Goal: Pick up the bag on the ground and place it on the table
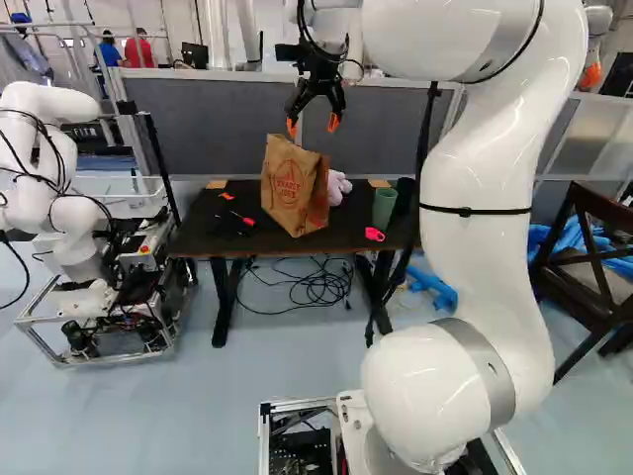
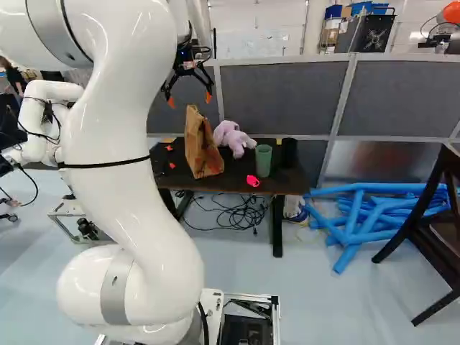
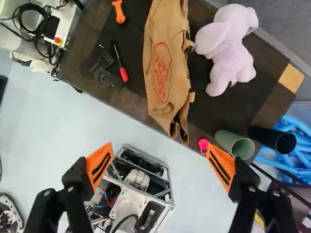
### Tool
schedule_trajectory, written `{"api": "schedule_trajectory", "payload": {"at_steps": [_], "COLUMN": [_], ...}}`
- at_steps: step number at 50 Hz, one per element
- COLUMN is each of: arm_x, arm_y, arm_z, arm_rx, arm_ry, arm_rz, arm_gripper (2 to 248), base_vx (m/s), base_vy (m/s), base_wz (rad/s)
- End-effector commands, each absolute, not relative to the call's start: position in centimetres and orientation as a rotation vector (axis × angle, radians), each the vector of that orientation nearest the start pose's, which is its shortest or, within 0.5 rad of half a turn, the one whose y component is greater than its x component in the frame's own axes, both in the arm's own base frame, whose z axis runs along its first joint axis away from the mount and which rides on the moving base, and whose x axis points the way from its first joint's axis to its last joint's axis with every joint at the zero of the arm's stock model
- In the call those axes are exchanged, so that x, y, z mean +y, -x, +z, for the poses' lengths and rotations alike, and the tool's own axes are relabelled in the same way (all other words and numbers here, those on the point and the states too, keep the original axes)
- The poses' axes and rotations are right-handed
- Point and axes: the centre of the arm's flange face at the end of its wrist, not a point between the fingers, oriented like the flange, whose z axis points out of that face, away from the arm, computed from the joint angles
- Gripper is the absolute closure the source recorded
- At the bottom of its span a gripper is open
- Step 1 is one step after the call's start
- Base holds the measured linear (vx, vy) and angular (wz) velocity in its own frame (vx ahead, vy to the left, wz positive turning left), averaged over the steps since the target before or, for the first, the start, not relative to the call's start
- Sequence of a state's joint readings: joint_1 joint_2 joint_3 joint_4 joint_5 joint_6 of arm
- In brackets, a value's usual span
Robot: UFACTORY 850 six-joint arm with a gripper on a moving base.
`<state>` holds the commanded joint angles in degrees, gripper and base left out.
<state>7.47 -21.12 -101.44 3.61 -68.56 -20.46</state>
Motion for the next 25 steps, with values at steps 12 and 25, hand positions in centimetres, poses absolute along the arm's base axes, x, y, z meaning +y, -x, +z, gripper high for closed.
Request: {"api": "schedule_trajectory", "payload": {"at_steps": [12, 25], "arm_x": [8.38, 8.38], "arm_y": [-59.83, -59.83], "arm_z": [71.6, 71.6], "arm_rx": [-0.719, -0.719], "arm_ry": [3.002, 3.002], "arm_rz": [-0.326, -0.326], "arm_gripper": [3, 3], "base_vx": [-0.177, -0.192], "base_vy": [0.002, 0.002], "base_wz": [0.008, 0.01]}}
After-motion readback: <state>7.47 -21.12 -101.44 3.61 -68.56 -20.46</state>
